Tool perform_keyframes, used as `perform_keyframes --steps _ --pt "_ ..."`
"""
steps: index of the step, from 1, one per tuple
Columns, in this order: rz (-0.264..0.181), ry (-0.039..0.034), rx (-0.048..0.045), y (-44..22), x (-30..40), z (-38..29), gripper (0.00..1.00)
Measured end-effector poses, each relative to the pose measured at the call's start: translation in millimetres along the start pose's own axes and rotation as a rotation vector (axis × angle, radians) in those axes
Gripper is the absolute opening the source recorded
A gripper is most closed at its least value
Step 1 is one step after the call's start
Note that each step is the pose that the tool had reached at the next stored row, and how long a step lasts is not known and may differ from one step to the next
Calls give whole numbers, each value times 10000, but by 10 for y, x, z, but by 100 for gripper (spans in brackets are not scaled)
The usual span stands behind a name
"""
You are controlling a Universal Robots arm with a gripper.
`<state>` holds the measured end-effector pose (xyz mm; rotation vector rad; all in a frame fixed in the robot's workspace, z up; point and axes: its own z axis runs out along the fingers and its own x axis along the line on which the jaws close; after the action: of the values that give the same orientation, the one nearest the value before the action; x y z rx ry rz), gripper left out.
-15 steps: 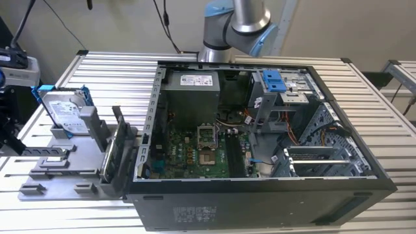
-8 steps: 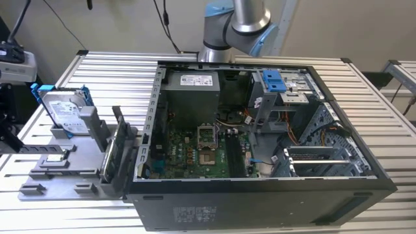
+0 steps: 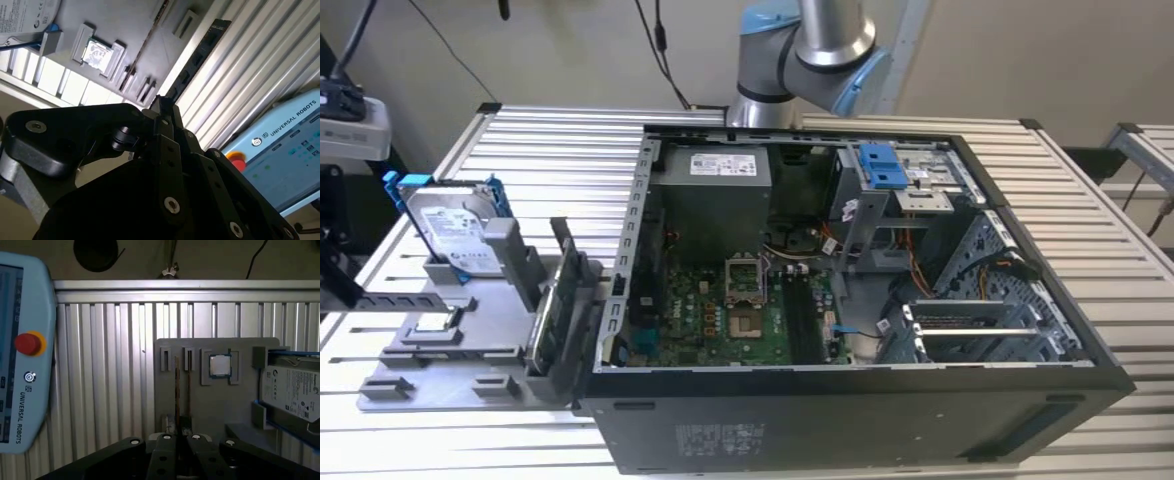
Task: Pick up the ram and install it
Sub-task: 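Pick up the ram and move it above insertion slot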
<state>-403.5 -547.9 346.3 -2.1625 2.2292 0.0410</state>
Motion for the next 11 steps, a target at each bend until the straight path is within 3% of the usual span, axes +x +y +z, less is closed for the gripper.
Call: perform_keyframes --steps 11 --pt "0 0 0 0 -5 -116 14"
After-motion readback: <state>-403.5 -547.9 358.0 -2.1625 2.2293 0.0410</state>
